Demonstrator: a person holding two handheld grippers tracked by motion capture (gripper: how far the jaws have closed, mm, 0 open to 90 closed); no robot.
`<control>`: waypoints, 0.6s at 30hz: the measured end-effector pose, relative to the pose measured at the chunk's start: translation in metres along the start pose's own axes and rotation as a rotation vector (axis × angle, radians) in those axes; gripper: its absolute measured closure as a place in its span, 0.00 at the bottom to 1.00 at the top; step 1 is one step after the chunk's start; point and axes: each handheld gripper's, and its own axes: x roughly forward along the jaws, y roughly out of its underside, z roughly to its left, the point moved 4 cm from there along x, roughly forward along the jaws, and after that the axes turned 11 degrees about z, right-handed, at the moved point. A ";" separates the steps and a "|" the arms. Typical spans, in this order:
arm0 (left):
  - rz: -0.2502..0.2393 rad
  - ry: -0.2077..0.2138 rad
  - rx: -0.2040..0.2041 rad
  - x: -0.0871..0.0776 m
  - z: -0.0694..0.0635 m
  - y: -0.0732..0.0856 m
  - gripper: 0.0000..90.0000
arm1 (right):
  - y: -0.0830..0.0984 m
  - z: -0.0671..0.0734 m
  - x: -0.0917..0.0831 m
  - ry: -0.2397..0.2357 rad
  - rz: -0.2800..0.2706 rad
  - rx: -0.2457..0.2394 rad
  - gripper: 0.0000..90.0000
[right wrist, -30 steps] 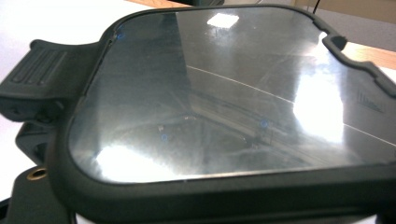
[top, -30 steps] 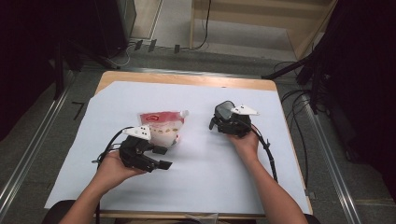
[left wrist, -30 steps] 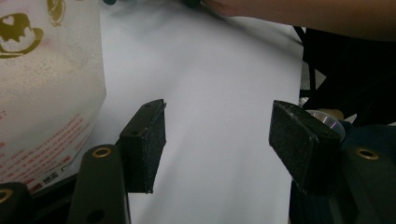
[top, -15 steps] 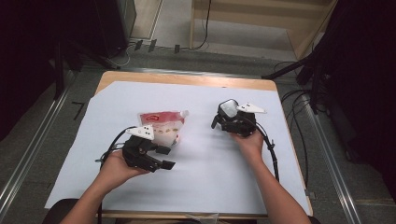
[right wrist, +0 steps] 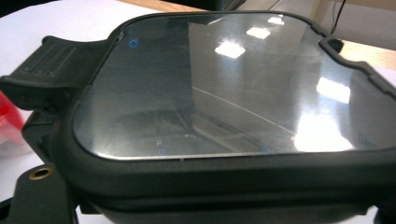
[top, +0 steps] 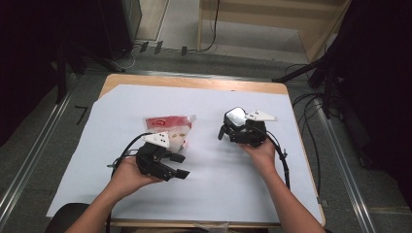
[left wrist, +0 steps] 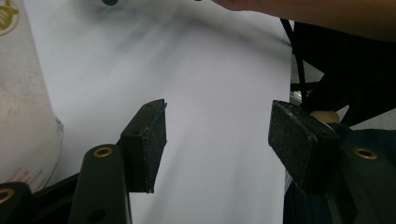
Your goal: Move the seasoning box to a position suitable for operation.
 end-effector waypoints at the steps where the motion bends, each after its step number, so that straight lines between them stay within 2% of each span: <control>1: -0.005 0.002 -0.002 0.001 -0.001 -0.001 0.42 | 0.001 0.001 -0.001 0.001 0.000 -0.004 0.17; 13: 0.013 -0.009 0.026 0.007 0.002 -0.008 0.42 | 0.021 0.021 -0.015 -0.016 0.041 -0.060 0.17; 17: 0.010 -0.007 0.011 0.011 0.003 -0.010 0.43 | 0.026 0.026 -0.020 -0.034 0.040 -0.045 0.17; 18: 0.015 -0.003 0.019 0.012 0.003 -0.011 0.43 | 0.027 0.027 -0.020 -0.040 0.040 -0.049 0.17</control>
